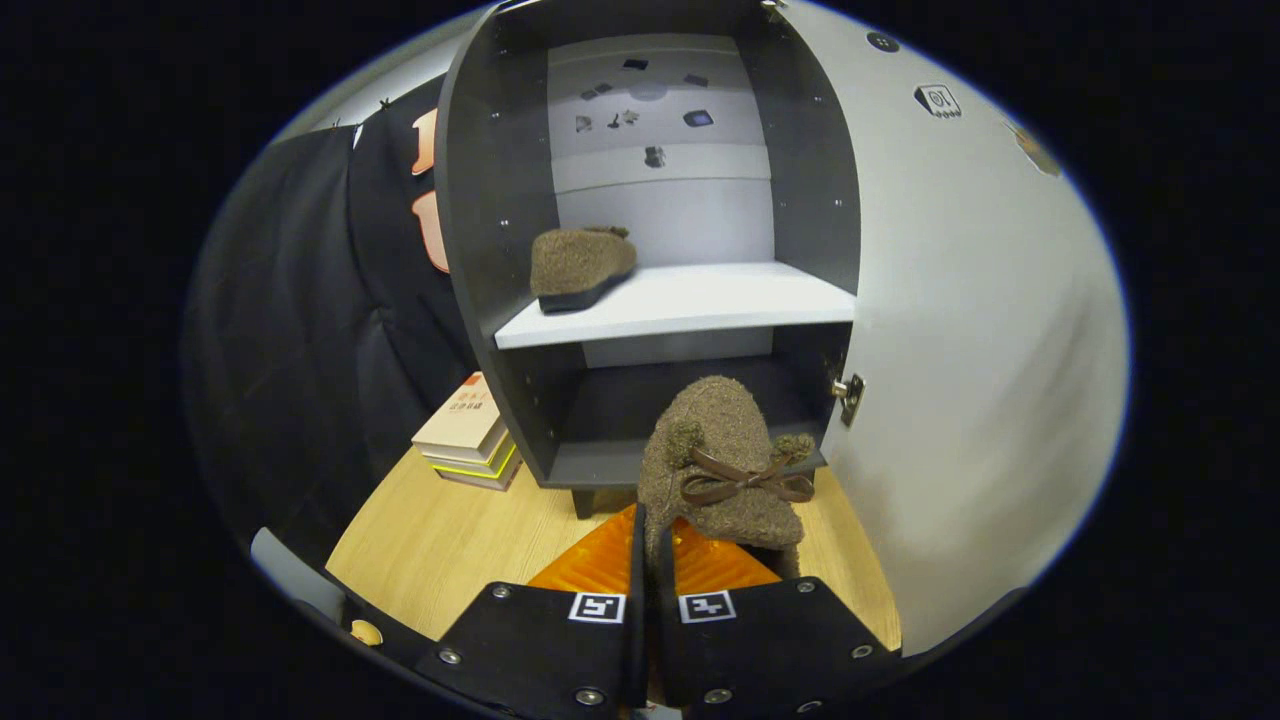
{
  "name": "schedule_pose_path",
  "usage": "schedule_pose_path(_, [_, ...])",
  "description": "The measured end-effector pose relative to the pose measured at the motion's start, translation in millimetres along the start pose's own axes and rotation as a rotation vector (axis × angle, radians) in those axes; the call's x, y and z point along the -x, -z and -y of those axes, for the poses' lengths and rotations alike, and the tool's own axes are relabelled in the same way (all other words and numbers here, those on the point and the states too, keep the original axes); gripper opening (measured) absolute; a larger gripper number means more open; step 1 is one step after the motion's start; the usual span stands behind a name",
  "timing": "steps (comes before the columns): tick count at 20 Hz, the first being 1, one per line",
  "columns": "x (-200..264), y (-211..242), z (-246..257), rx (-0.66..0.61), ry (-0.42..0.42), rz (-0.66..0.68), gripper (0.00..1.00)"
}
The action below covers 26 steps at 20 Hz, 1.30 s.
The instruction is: Open the shoe cabinet door, grab the shoes and put them into the shoe cabinet, then close the shoe cabinet door.
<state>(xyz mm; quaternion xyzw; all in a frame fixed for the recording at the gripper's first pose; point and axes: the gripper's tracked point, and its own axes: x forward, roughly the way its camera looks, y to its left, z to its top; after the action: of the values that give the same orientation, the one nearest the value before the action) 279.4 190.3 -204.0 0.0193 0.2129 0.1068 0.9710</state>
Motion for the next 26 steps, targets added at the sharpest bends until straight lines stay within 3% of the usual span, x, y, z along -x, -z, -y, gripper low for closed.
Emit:
schedule_pose_path(15, [-51.0,-156.3,17.6,0.086,0.020,0.160,0.05])
schedule_pose_path(26, [-151.3,-207.2,37.0,0.123,0.017,0.107,0.05])
